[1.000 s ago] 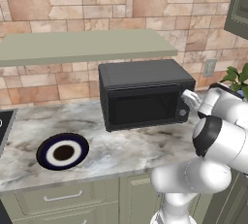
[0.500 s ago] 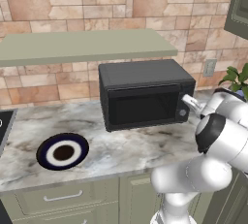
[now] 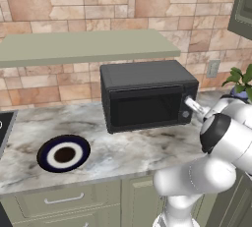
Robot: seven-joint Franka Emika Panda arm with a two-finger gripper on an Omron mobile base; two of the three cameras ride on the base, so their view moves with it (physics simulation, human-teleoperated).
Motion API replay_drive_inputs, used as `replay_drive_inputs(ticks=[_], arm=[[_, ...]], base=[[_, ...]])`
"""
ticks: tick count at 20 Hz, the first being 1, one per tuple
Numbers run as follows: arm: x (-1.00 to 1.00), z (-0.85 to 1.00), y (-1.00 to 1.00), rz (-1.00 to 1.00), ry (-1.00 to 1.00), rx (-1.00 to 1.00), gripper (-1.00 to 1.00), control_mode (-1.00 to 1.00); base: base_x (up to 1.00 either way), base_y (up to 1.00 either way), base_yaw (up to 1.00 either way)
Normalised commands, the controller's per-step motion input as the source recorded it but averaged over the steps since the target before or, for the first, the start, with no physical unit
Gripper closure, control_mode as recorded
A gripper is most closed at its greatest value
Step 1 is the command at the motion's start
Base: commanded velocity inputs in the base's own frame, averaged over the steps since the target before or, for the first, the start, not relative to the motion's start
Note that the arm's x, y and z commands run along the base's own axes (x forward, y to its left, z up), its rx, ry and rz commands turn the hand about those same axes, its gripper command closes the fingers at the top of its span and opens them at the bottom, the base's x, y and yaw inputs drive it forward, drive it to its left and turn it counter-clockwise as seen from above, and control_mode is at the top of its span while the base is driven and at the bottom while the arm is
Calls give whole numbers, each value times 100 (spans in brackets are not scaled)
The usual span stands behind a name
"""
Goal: Pull the toaster oven rack outwards. Pick up the baguette from the plate and place it on the toaster oven rack. Close the toaster oven door fully and set the temperature to the lowest setting.
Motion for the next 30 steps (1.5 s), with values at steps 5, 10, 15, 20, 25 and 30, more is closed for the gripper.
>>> replay_drive_inputs(ticks=[5,10,15,20,25,30], arm=[[0,0,0,9,-35,-17,100,-100],[0,0,0,11,-29,-17,100,-100],[0,0,0,13,-29,-22,100,-100],[0,-7,0,19,-23,-27,100,-100],[0,-1,-2,17,-19,-22,100,-100],[0,1,-1,3,-6,-8,100,-100]], base=[[0,0,0],[0,0,0],[0,0,0],[0,0,0],[0,0,0],[0,0,0]])
